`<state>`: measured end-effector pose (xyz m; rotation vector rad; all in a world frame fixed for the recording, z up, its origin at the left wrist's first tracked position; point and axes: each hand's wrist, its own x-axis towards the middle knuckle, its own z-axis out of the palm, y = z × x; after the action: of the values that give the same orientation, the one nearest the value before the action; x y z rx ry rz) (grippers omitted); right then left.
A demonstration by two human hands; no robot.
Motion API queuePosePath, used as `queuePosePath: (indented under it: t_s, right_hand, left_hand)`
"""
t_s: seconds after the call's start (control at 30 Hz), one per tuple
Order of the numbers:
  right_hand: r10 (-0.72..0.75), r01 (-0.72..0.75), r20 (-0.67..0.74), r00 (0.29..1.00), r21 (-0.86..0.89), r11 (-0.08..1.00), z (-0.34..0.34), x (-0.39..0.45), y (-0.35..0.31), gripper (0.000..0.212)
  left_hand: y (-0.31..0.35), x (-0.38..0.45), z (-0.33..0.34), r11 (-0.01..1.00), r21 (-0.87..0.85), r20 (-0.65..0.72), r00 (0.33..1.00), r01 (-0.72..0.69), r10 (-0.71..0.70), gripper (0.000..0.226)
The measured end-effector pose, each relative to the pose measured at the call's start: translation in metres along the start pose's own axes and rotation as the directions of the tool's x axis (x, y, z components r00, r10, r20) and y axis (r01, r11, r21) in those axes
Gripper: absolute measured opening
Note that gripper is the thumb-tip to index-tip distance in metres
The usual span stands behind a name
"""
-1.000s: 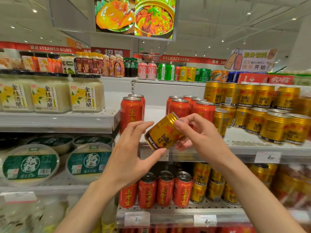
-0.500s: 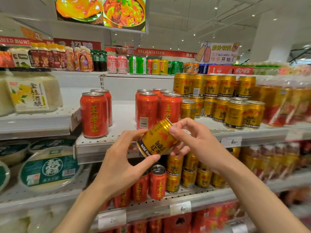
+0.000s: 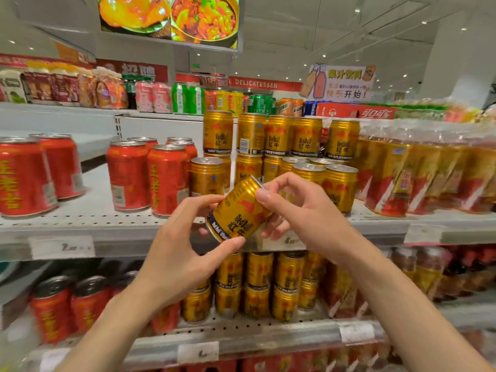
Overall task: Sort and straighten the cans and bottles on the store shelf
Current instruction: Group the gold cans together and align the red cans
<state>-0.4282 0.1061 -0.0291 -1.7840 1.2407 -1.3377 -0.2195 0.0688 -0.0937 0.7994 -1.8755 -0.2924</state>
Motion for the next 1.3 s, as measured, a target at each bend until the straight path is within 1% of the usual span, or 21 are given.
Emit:
queuePosePath:
  t_s: [0.1, 0.2, 0.3, 0.37, 0.43, 0.5, 0.53, 0.57, 0.63, 0.67, 0.73, 0.8, 0.9, 1.0, 1.07, 1.1, 1.13, 1.17, 1.23, 1.3]
  right_hand:
    - [-0.029, 0.03, 0.029, 0.999, -0.042, 0.999, -0.015, 0.007, 0.002, 0.03]
    - [-0.067, 0.069, 0.025, 0.997, -0.114, 0.991, -0.021, 0.017, 0.0, 0.025]
    - [-0.146, 0.142, -0.004, 0.989, -0.227, 0.964, -0.025, 0.028, -0.006, 0.023]
    - [-0.203, 0.188, -0.028, 0.979, -0.271, 0.944, -0.029, 0.033, -0.008, 0.02]
    - [-0.302, 0.252, -0.066, 0.951, -0.405, 0.879, -0.039, 0.034, -0.004, 0.018]
    - [-0.428, 0.284, -0.104, 0.898, -0.606, 0.743, -0.056, 0.033, 0.006, 0.02]
    - [-0.467, 0.269, -0.113, 0.877, -0.69, 0.673, -0.065, 0.033, 0.014, 0.022]
    - [-0.467, 0.233, -0.114, 0.877, -0.748, 0.621, -0.073, 0.033, 0.023, 0.026]
    - [-0.382, 0.134, -0.117, 0.917, -0.811, 0.569, -0.085, 0.032, 0.037, 0.04]
    - [-0.342, 0.099, -0.12, 0.932, -0.823, 0.559, -0.087, 0.032, 0.043, 0.047]
    - [-0.321, 0.083, -0.123, 0.939, -0.825, 0.559, -0.087, 0.031, 0.052, 0.057]
    - [-0.33, 0.078, -0.134, 0.934, -0.827, 0.557, -0.085, 0.032, 0.054, 0.055]
    - [-0.347, 0.073, -0.142, 0.927, -0.841, 0.536, -0.082, 0.034, 0.055, 0.048]
    - [-0.363, 0.083, -0.127, 0.923, -0.856, 0.511, -0.081, 0.034, 0.056, 0.046]
    - [-0.385, 0.098, -0.108, 0.917, -0.873, 0.477, -0.082, 0.034, 0.056, 0.047]
    - [-0.39, 0.103, -0.096, 0.916, -0.882, 0.459, -0.082, 0.035, 0.055, 0.049]
    - [-0.393, 0.11, -0.08, 0.916, -0.892, 0.438, -0.081, 0.037, 0.053, 0.051]
    - [-0.397, 0.122, -0.058, 0.916, -0.902, 0.414, -0.079, 0.039, 0.052, 0.054]
    - [-0.402, 0.159, -0.001, 0.916, -0.917, 0.365, -0.072, 0.044, 0.046, 0.058]
    - [-0.392, 0.204, 0.07, 0.917, -0.928, 0.313, -0.065, 0.05, 0.039, 0.063]
  left_hand:
    - [0.009, 0.006, 0.014, 0.999, 0.044, -0.023, 0.999, 0.027, -0.026, 0.065]
    - [0.016, 0.014, 0.021, 0.992, 0.117, -0.01, 0.999, 0.052, -0.051, 0.074]
    - [0.018, 0.025, 0.027, 0.987, 0.134, -0.014, 0.996, 0.091, -0.09, 0.079]
    - [0.016, 0.033, 0.031, 0.982, 0.137, -0.014, 0.992, 0.129, -0.128, 0.081]
    - [0.015, 0.039, 0.038, 0.973, 0.143, -0.025, 0.983, 0.181, -0.179, 0.081]
    - [0.014, 0.043, 0.046, 0.96, 0.148, -0.042, 0.972, 0.237, -0.233, 0.081]
    - [0.014, 0.046, 0.05, 0.953, 0.16, -0.047, 0.967, 0.256, -0.252, 0.081]
    - [0.013, 0.049, 0.053, 0.947, 0.179, -0.044, 0.964, 0.266, -0.262, 0.082]
    - [0.014, 0.055, 0.058, 0.937, 0.23, -0.017, 0.964, 0.262, -0.265, 0.084]
    - [0.015, 0.059, 0.061, 0.93, 0.266, 0.0, 0.964, 0.255, -0.265, 0.085]
    - [0.015, 0.064, 0.067, 0.91, 0.34, 0.026, 0.964, 0.239, -0.263, 0.087]
    - [0.012, 0.069, 0.071, 0.889, 0.401, 0.038, 0.966, 0.219, -0.255, 0.089]
    - [0.007, 0.073, 0.07, 0.881, 0.452, 0.093, 0.974, 0.142, -0.205, 0.088]
    - [0.009, 0.068, 0.058, 0.876, 0.479, 0.112, 0.985, 0.064, -0.134, 0.073]
    - [0.012, 0.064, 0.041, 0.835, 0.549, 0.05, 0.999, -0.037, 0.012, 0.058]
    - [0.012, 0.063, 0.031, 0.798, 0.596, 0.021, 0.995, -0.091, 0.097, 0.05]
    - [0.012, 0.065, 0.021, 0.745, 0.655, 0.002, 0.986, -0.127, 0.167, 0.046]
    - [0.011, 0.069, 0.01, 0.679, 0.719, 0.007, 0.98, -0.145, 0.201, 0.045]
    - [0.01, 0.08, -0.007, 0.544, 0.825, 0.06, 0.981, -0.152, 0.184, 0.051]
    - [0.009, 0.091, -0.016, 0.447, 0.882, 0.122, 0.989, -0.148, 0.087, 0.056]
